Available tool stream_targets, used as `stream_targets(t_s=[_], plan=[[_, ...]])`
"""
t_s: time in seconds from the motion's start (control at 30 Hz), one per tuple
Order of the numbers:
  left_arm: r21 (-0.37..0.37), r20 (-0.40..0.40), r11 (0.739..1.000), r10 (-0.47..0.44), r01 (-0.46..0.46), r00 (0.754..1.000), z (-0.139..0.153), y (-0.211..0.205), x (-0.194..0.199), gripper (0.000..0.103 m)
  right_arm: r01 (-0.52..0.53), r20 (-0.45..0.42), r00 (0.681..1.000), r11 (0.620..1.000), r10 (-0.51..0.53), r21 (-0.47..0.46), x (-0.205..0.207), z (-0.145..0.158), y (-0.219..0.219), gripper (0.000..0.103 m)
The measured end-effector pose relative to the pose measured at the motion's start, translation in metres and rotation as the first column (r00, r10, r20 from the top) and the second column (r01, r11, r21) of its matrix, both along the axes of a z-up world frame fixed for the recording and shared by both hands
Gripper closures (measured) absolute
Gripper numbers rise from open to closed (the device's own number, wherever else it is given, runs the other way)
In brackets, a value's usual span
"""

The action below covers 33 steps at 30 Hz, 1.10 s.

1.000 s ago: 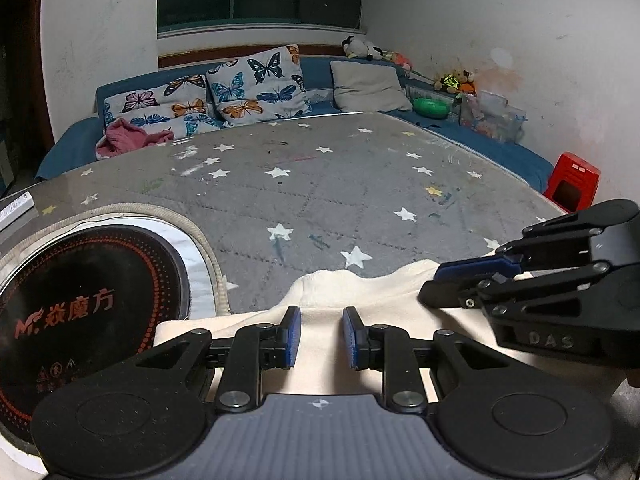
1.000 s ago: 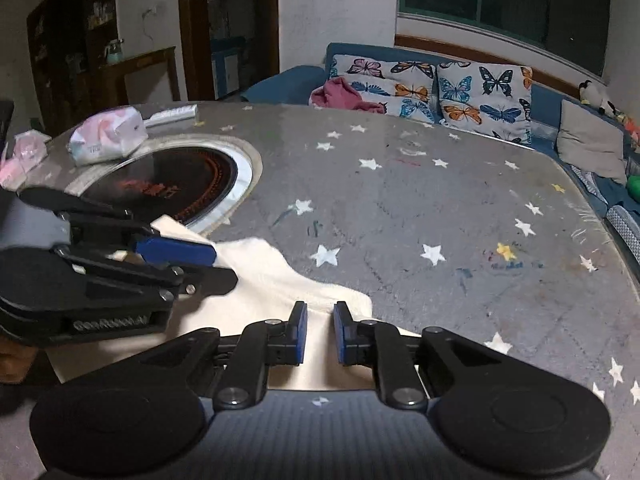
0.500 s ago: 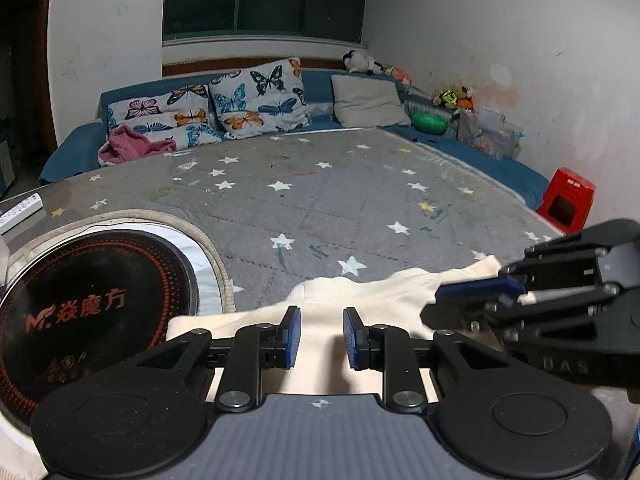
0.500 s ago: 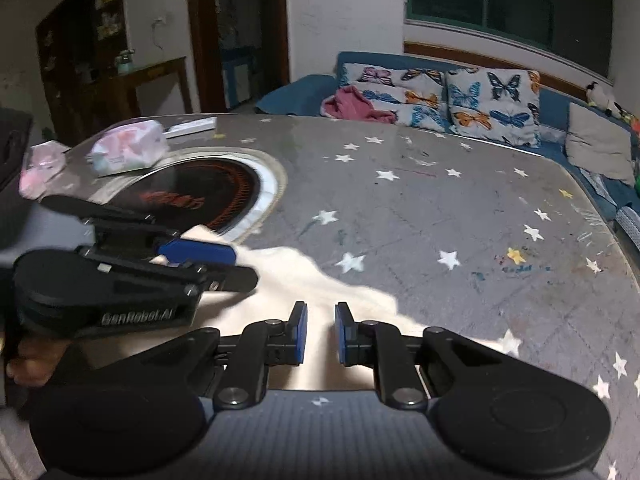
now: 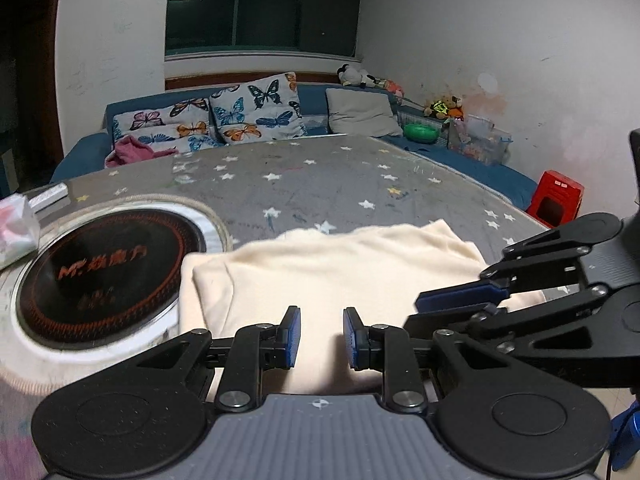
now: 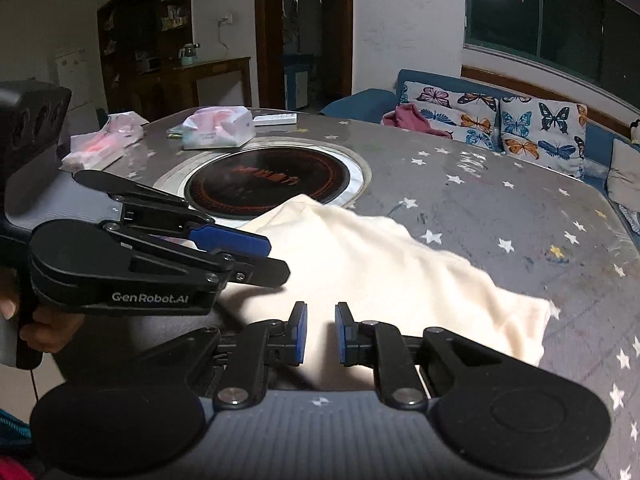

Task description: Fold clothes

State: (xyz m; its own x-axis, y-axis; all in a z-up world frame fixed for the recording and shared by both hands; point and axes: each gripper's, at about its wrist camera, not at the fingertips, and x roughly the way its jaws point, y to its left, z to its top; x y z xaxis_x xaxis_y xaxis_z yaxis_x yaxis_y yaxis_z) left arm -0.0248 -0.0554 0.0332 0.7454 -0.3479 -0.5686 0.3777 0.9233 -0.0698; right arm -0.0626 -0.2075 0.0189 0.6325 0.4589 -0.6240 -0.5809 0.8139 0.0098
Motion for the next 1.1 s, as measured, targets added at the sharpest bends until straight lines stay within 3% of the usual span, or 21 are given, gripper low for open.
stream_targets(t_s=[0.3,0.7,0.87,1.1], plan=[[0.011,-0.009,0.999,0.035,-0.035,0.999,-0.012,0.002,-0.006,0.077,0.045,-0.01,0.999,0.999,-0.045,-0.013,-0.015,-0.013,-0.013,0.089],[0.014,-0.01,0.999,0.036,-0.036,0.999,-0.015,0.003,-0.009,0.076,0.158,-0.07,0.986,0.986,-0.154,0.044,-0.021,-0.015,-0.062,0.095],[0.01,-0.012,0.999,0.041,-0.041,0.999,-0.015,0.004,-0.01,0.076,0.18,-0.041,0.983,0.98,-0.177,0.088,-0.019,-0.001,-0.067,0.094],[-0.018,-0.033,0.999,0.049,-0.049,0.998,-0.015,0.007,-0.012,0.076,0.236,-0.059,0.971,0.969,-0.232,0.075,-0.002,-0.02,-0.079,0.093]])
